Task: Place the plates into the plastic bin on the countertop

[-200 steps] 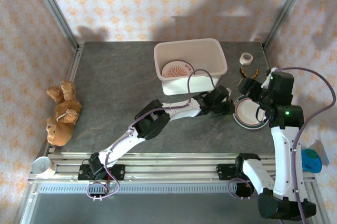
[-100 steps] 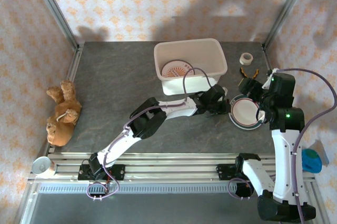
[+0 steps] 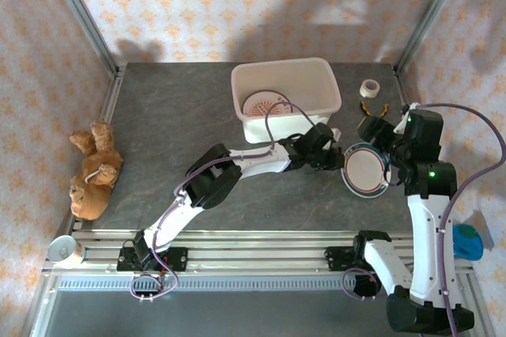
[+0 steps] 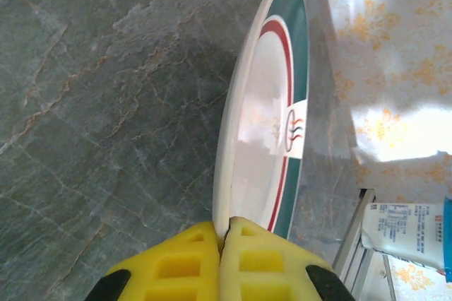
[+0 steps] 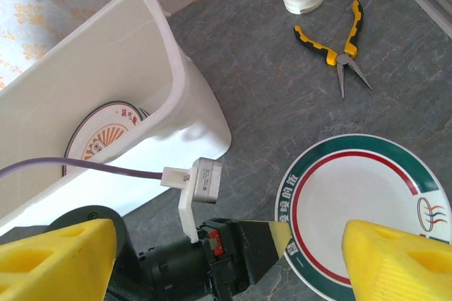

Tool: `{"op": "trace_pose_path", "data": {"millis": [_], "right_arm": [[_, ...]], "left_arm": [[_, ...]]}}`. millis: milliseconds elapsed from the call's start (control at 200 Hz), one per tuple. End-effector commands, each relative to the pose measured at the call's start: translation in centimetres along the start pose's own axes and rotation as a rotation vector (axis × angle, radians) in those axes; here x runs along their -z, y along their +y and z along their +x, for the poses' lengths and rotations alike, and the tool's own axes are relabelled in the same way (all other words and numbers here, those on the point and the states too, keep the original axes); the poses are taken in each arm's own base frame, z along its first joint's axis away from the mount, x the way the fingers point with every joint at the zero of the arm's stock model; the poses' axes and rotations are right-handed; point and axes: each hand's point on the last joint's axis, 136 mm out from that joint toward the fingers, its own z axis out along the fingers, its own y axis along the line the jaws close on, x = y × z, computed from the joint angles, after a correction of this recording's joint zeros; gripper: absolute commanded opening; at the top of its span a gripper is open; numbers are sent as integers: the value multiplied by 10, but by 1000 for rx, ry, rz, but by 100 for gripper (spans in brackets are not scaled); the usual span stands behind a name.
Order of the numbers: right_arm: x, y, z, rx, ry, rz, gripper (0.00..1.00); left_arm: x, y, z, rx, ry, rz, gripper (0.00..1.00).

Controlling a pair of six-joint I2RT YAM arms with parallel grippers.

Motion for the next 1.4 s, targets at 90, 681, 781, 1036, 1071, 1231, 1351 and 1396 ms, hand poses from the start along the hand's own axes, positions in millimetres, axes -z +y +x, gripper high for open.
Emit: {"op": "trace_pose_path", "data": {"millis": [90,681,781,1036,1071,1231,1351,1396], "right_arm": [[5,5,-10,-15,-44,-22,83],[14,13,-19,-11,-75,-50,81],[17,14,-22,-13,-83,-48,81],[26,25,-35,7,-98,-78,82],[26,26,-38,11,-99,-79,82],[11,31,-47,12,-76,-81,83],[-4,40,-52,-7,-50,-118,83],[-11,43,-54,-13,-38,-135,83]], "left_arm": [[42,-43,-20,-133,-22,52,0],[101,-110,-36,-261,-13,104,0],[111,-119,-42,-262,-25,112,0],[146,-139,-70,-242,-79,154,0],[152,-139,-76,-241,-93,153,0],[188,-135,-108,-226,-167,151,0],[217,-129,-130,-209,-221,144,0],[227,-126,-138,-202,-240,141,0]]}}
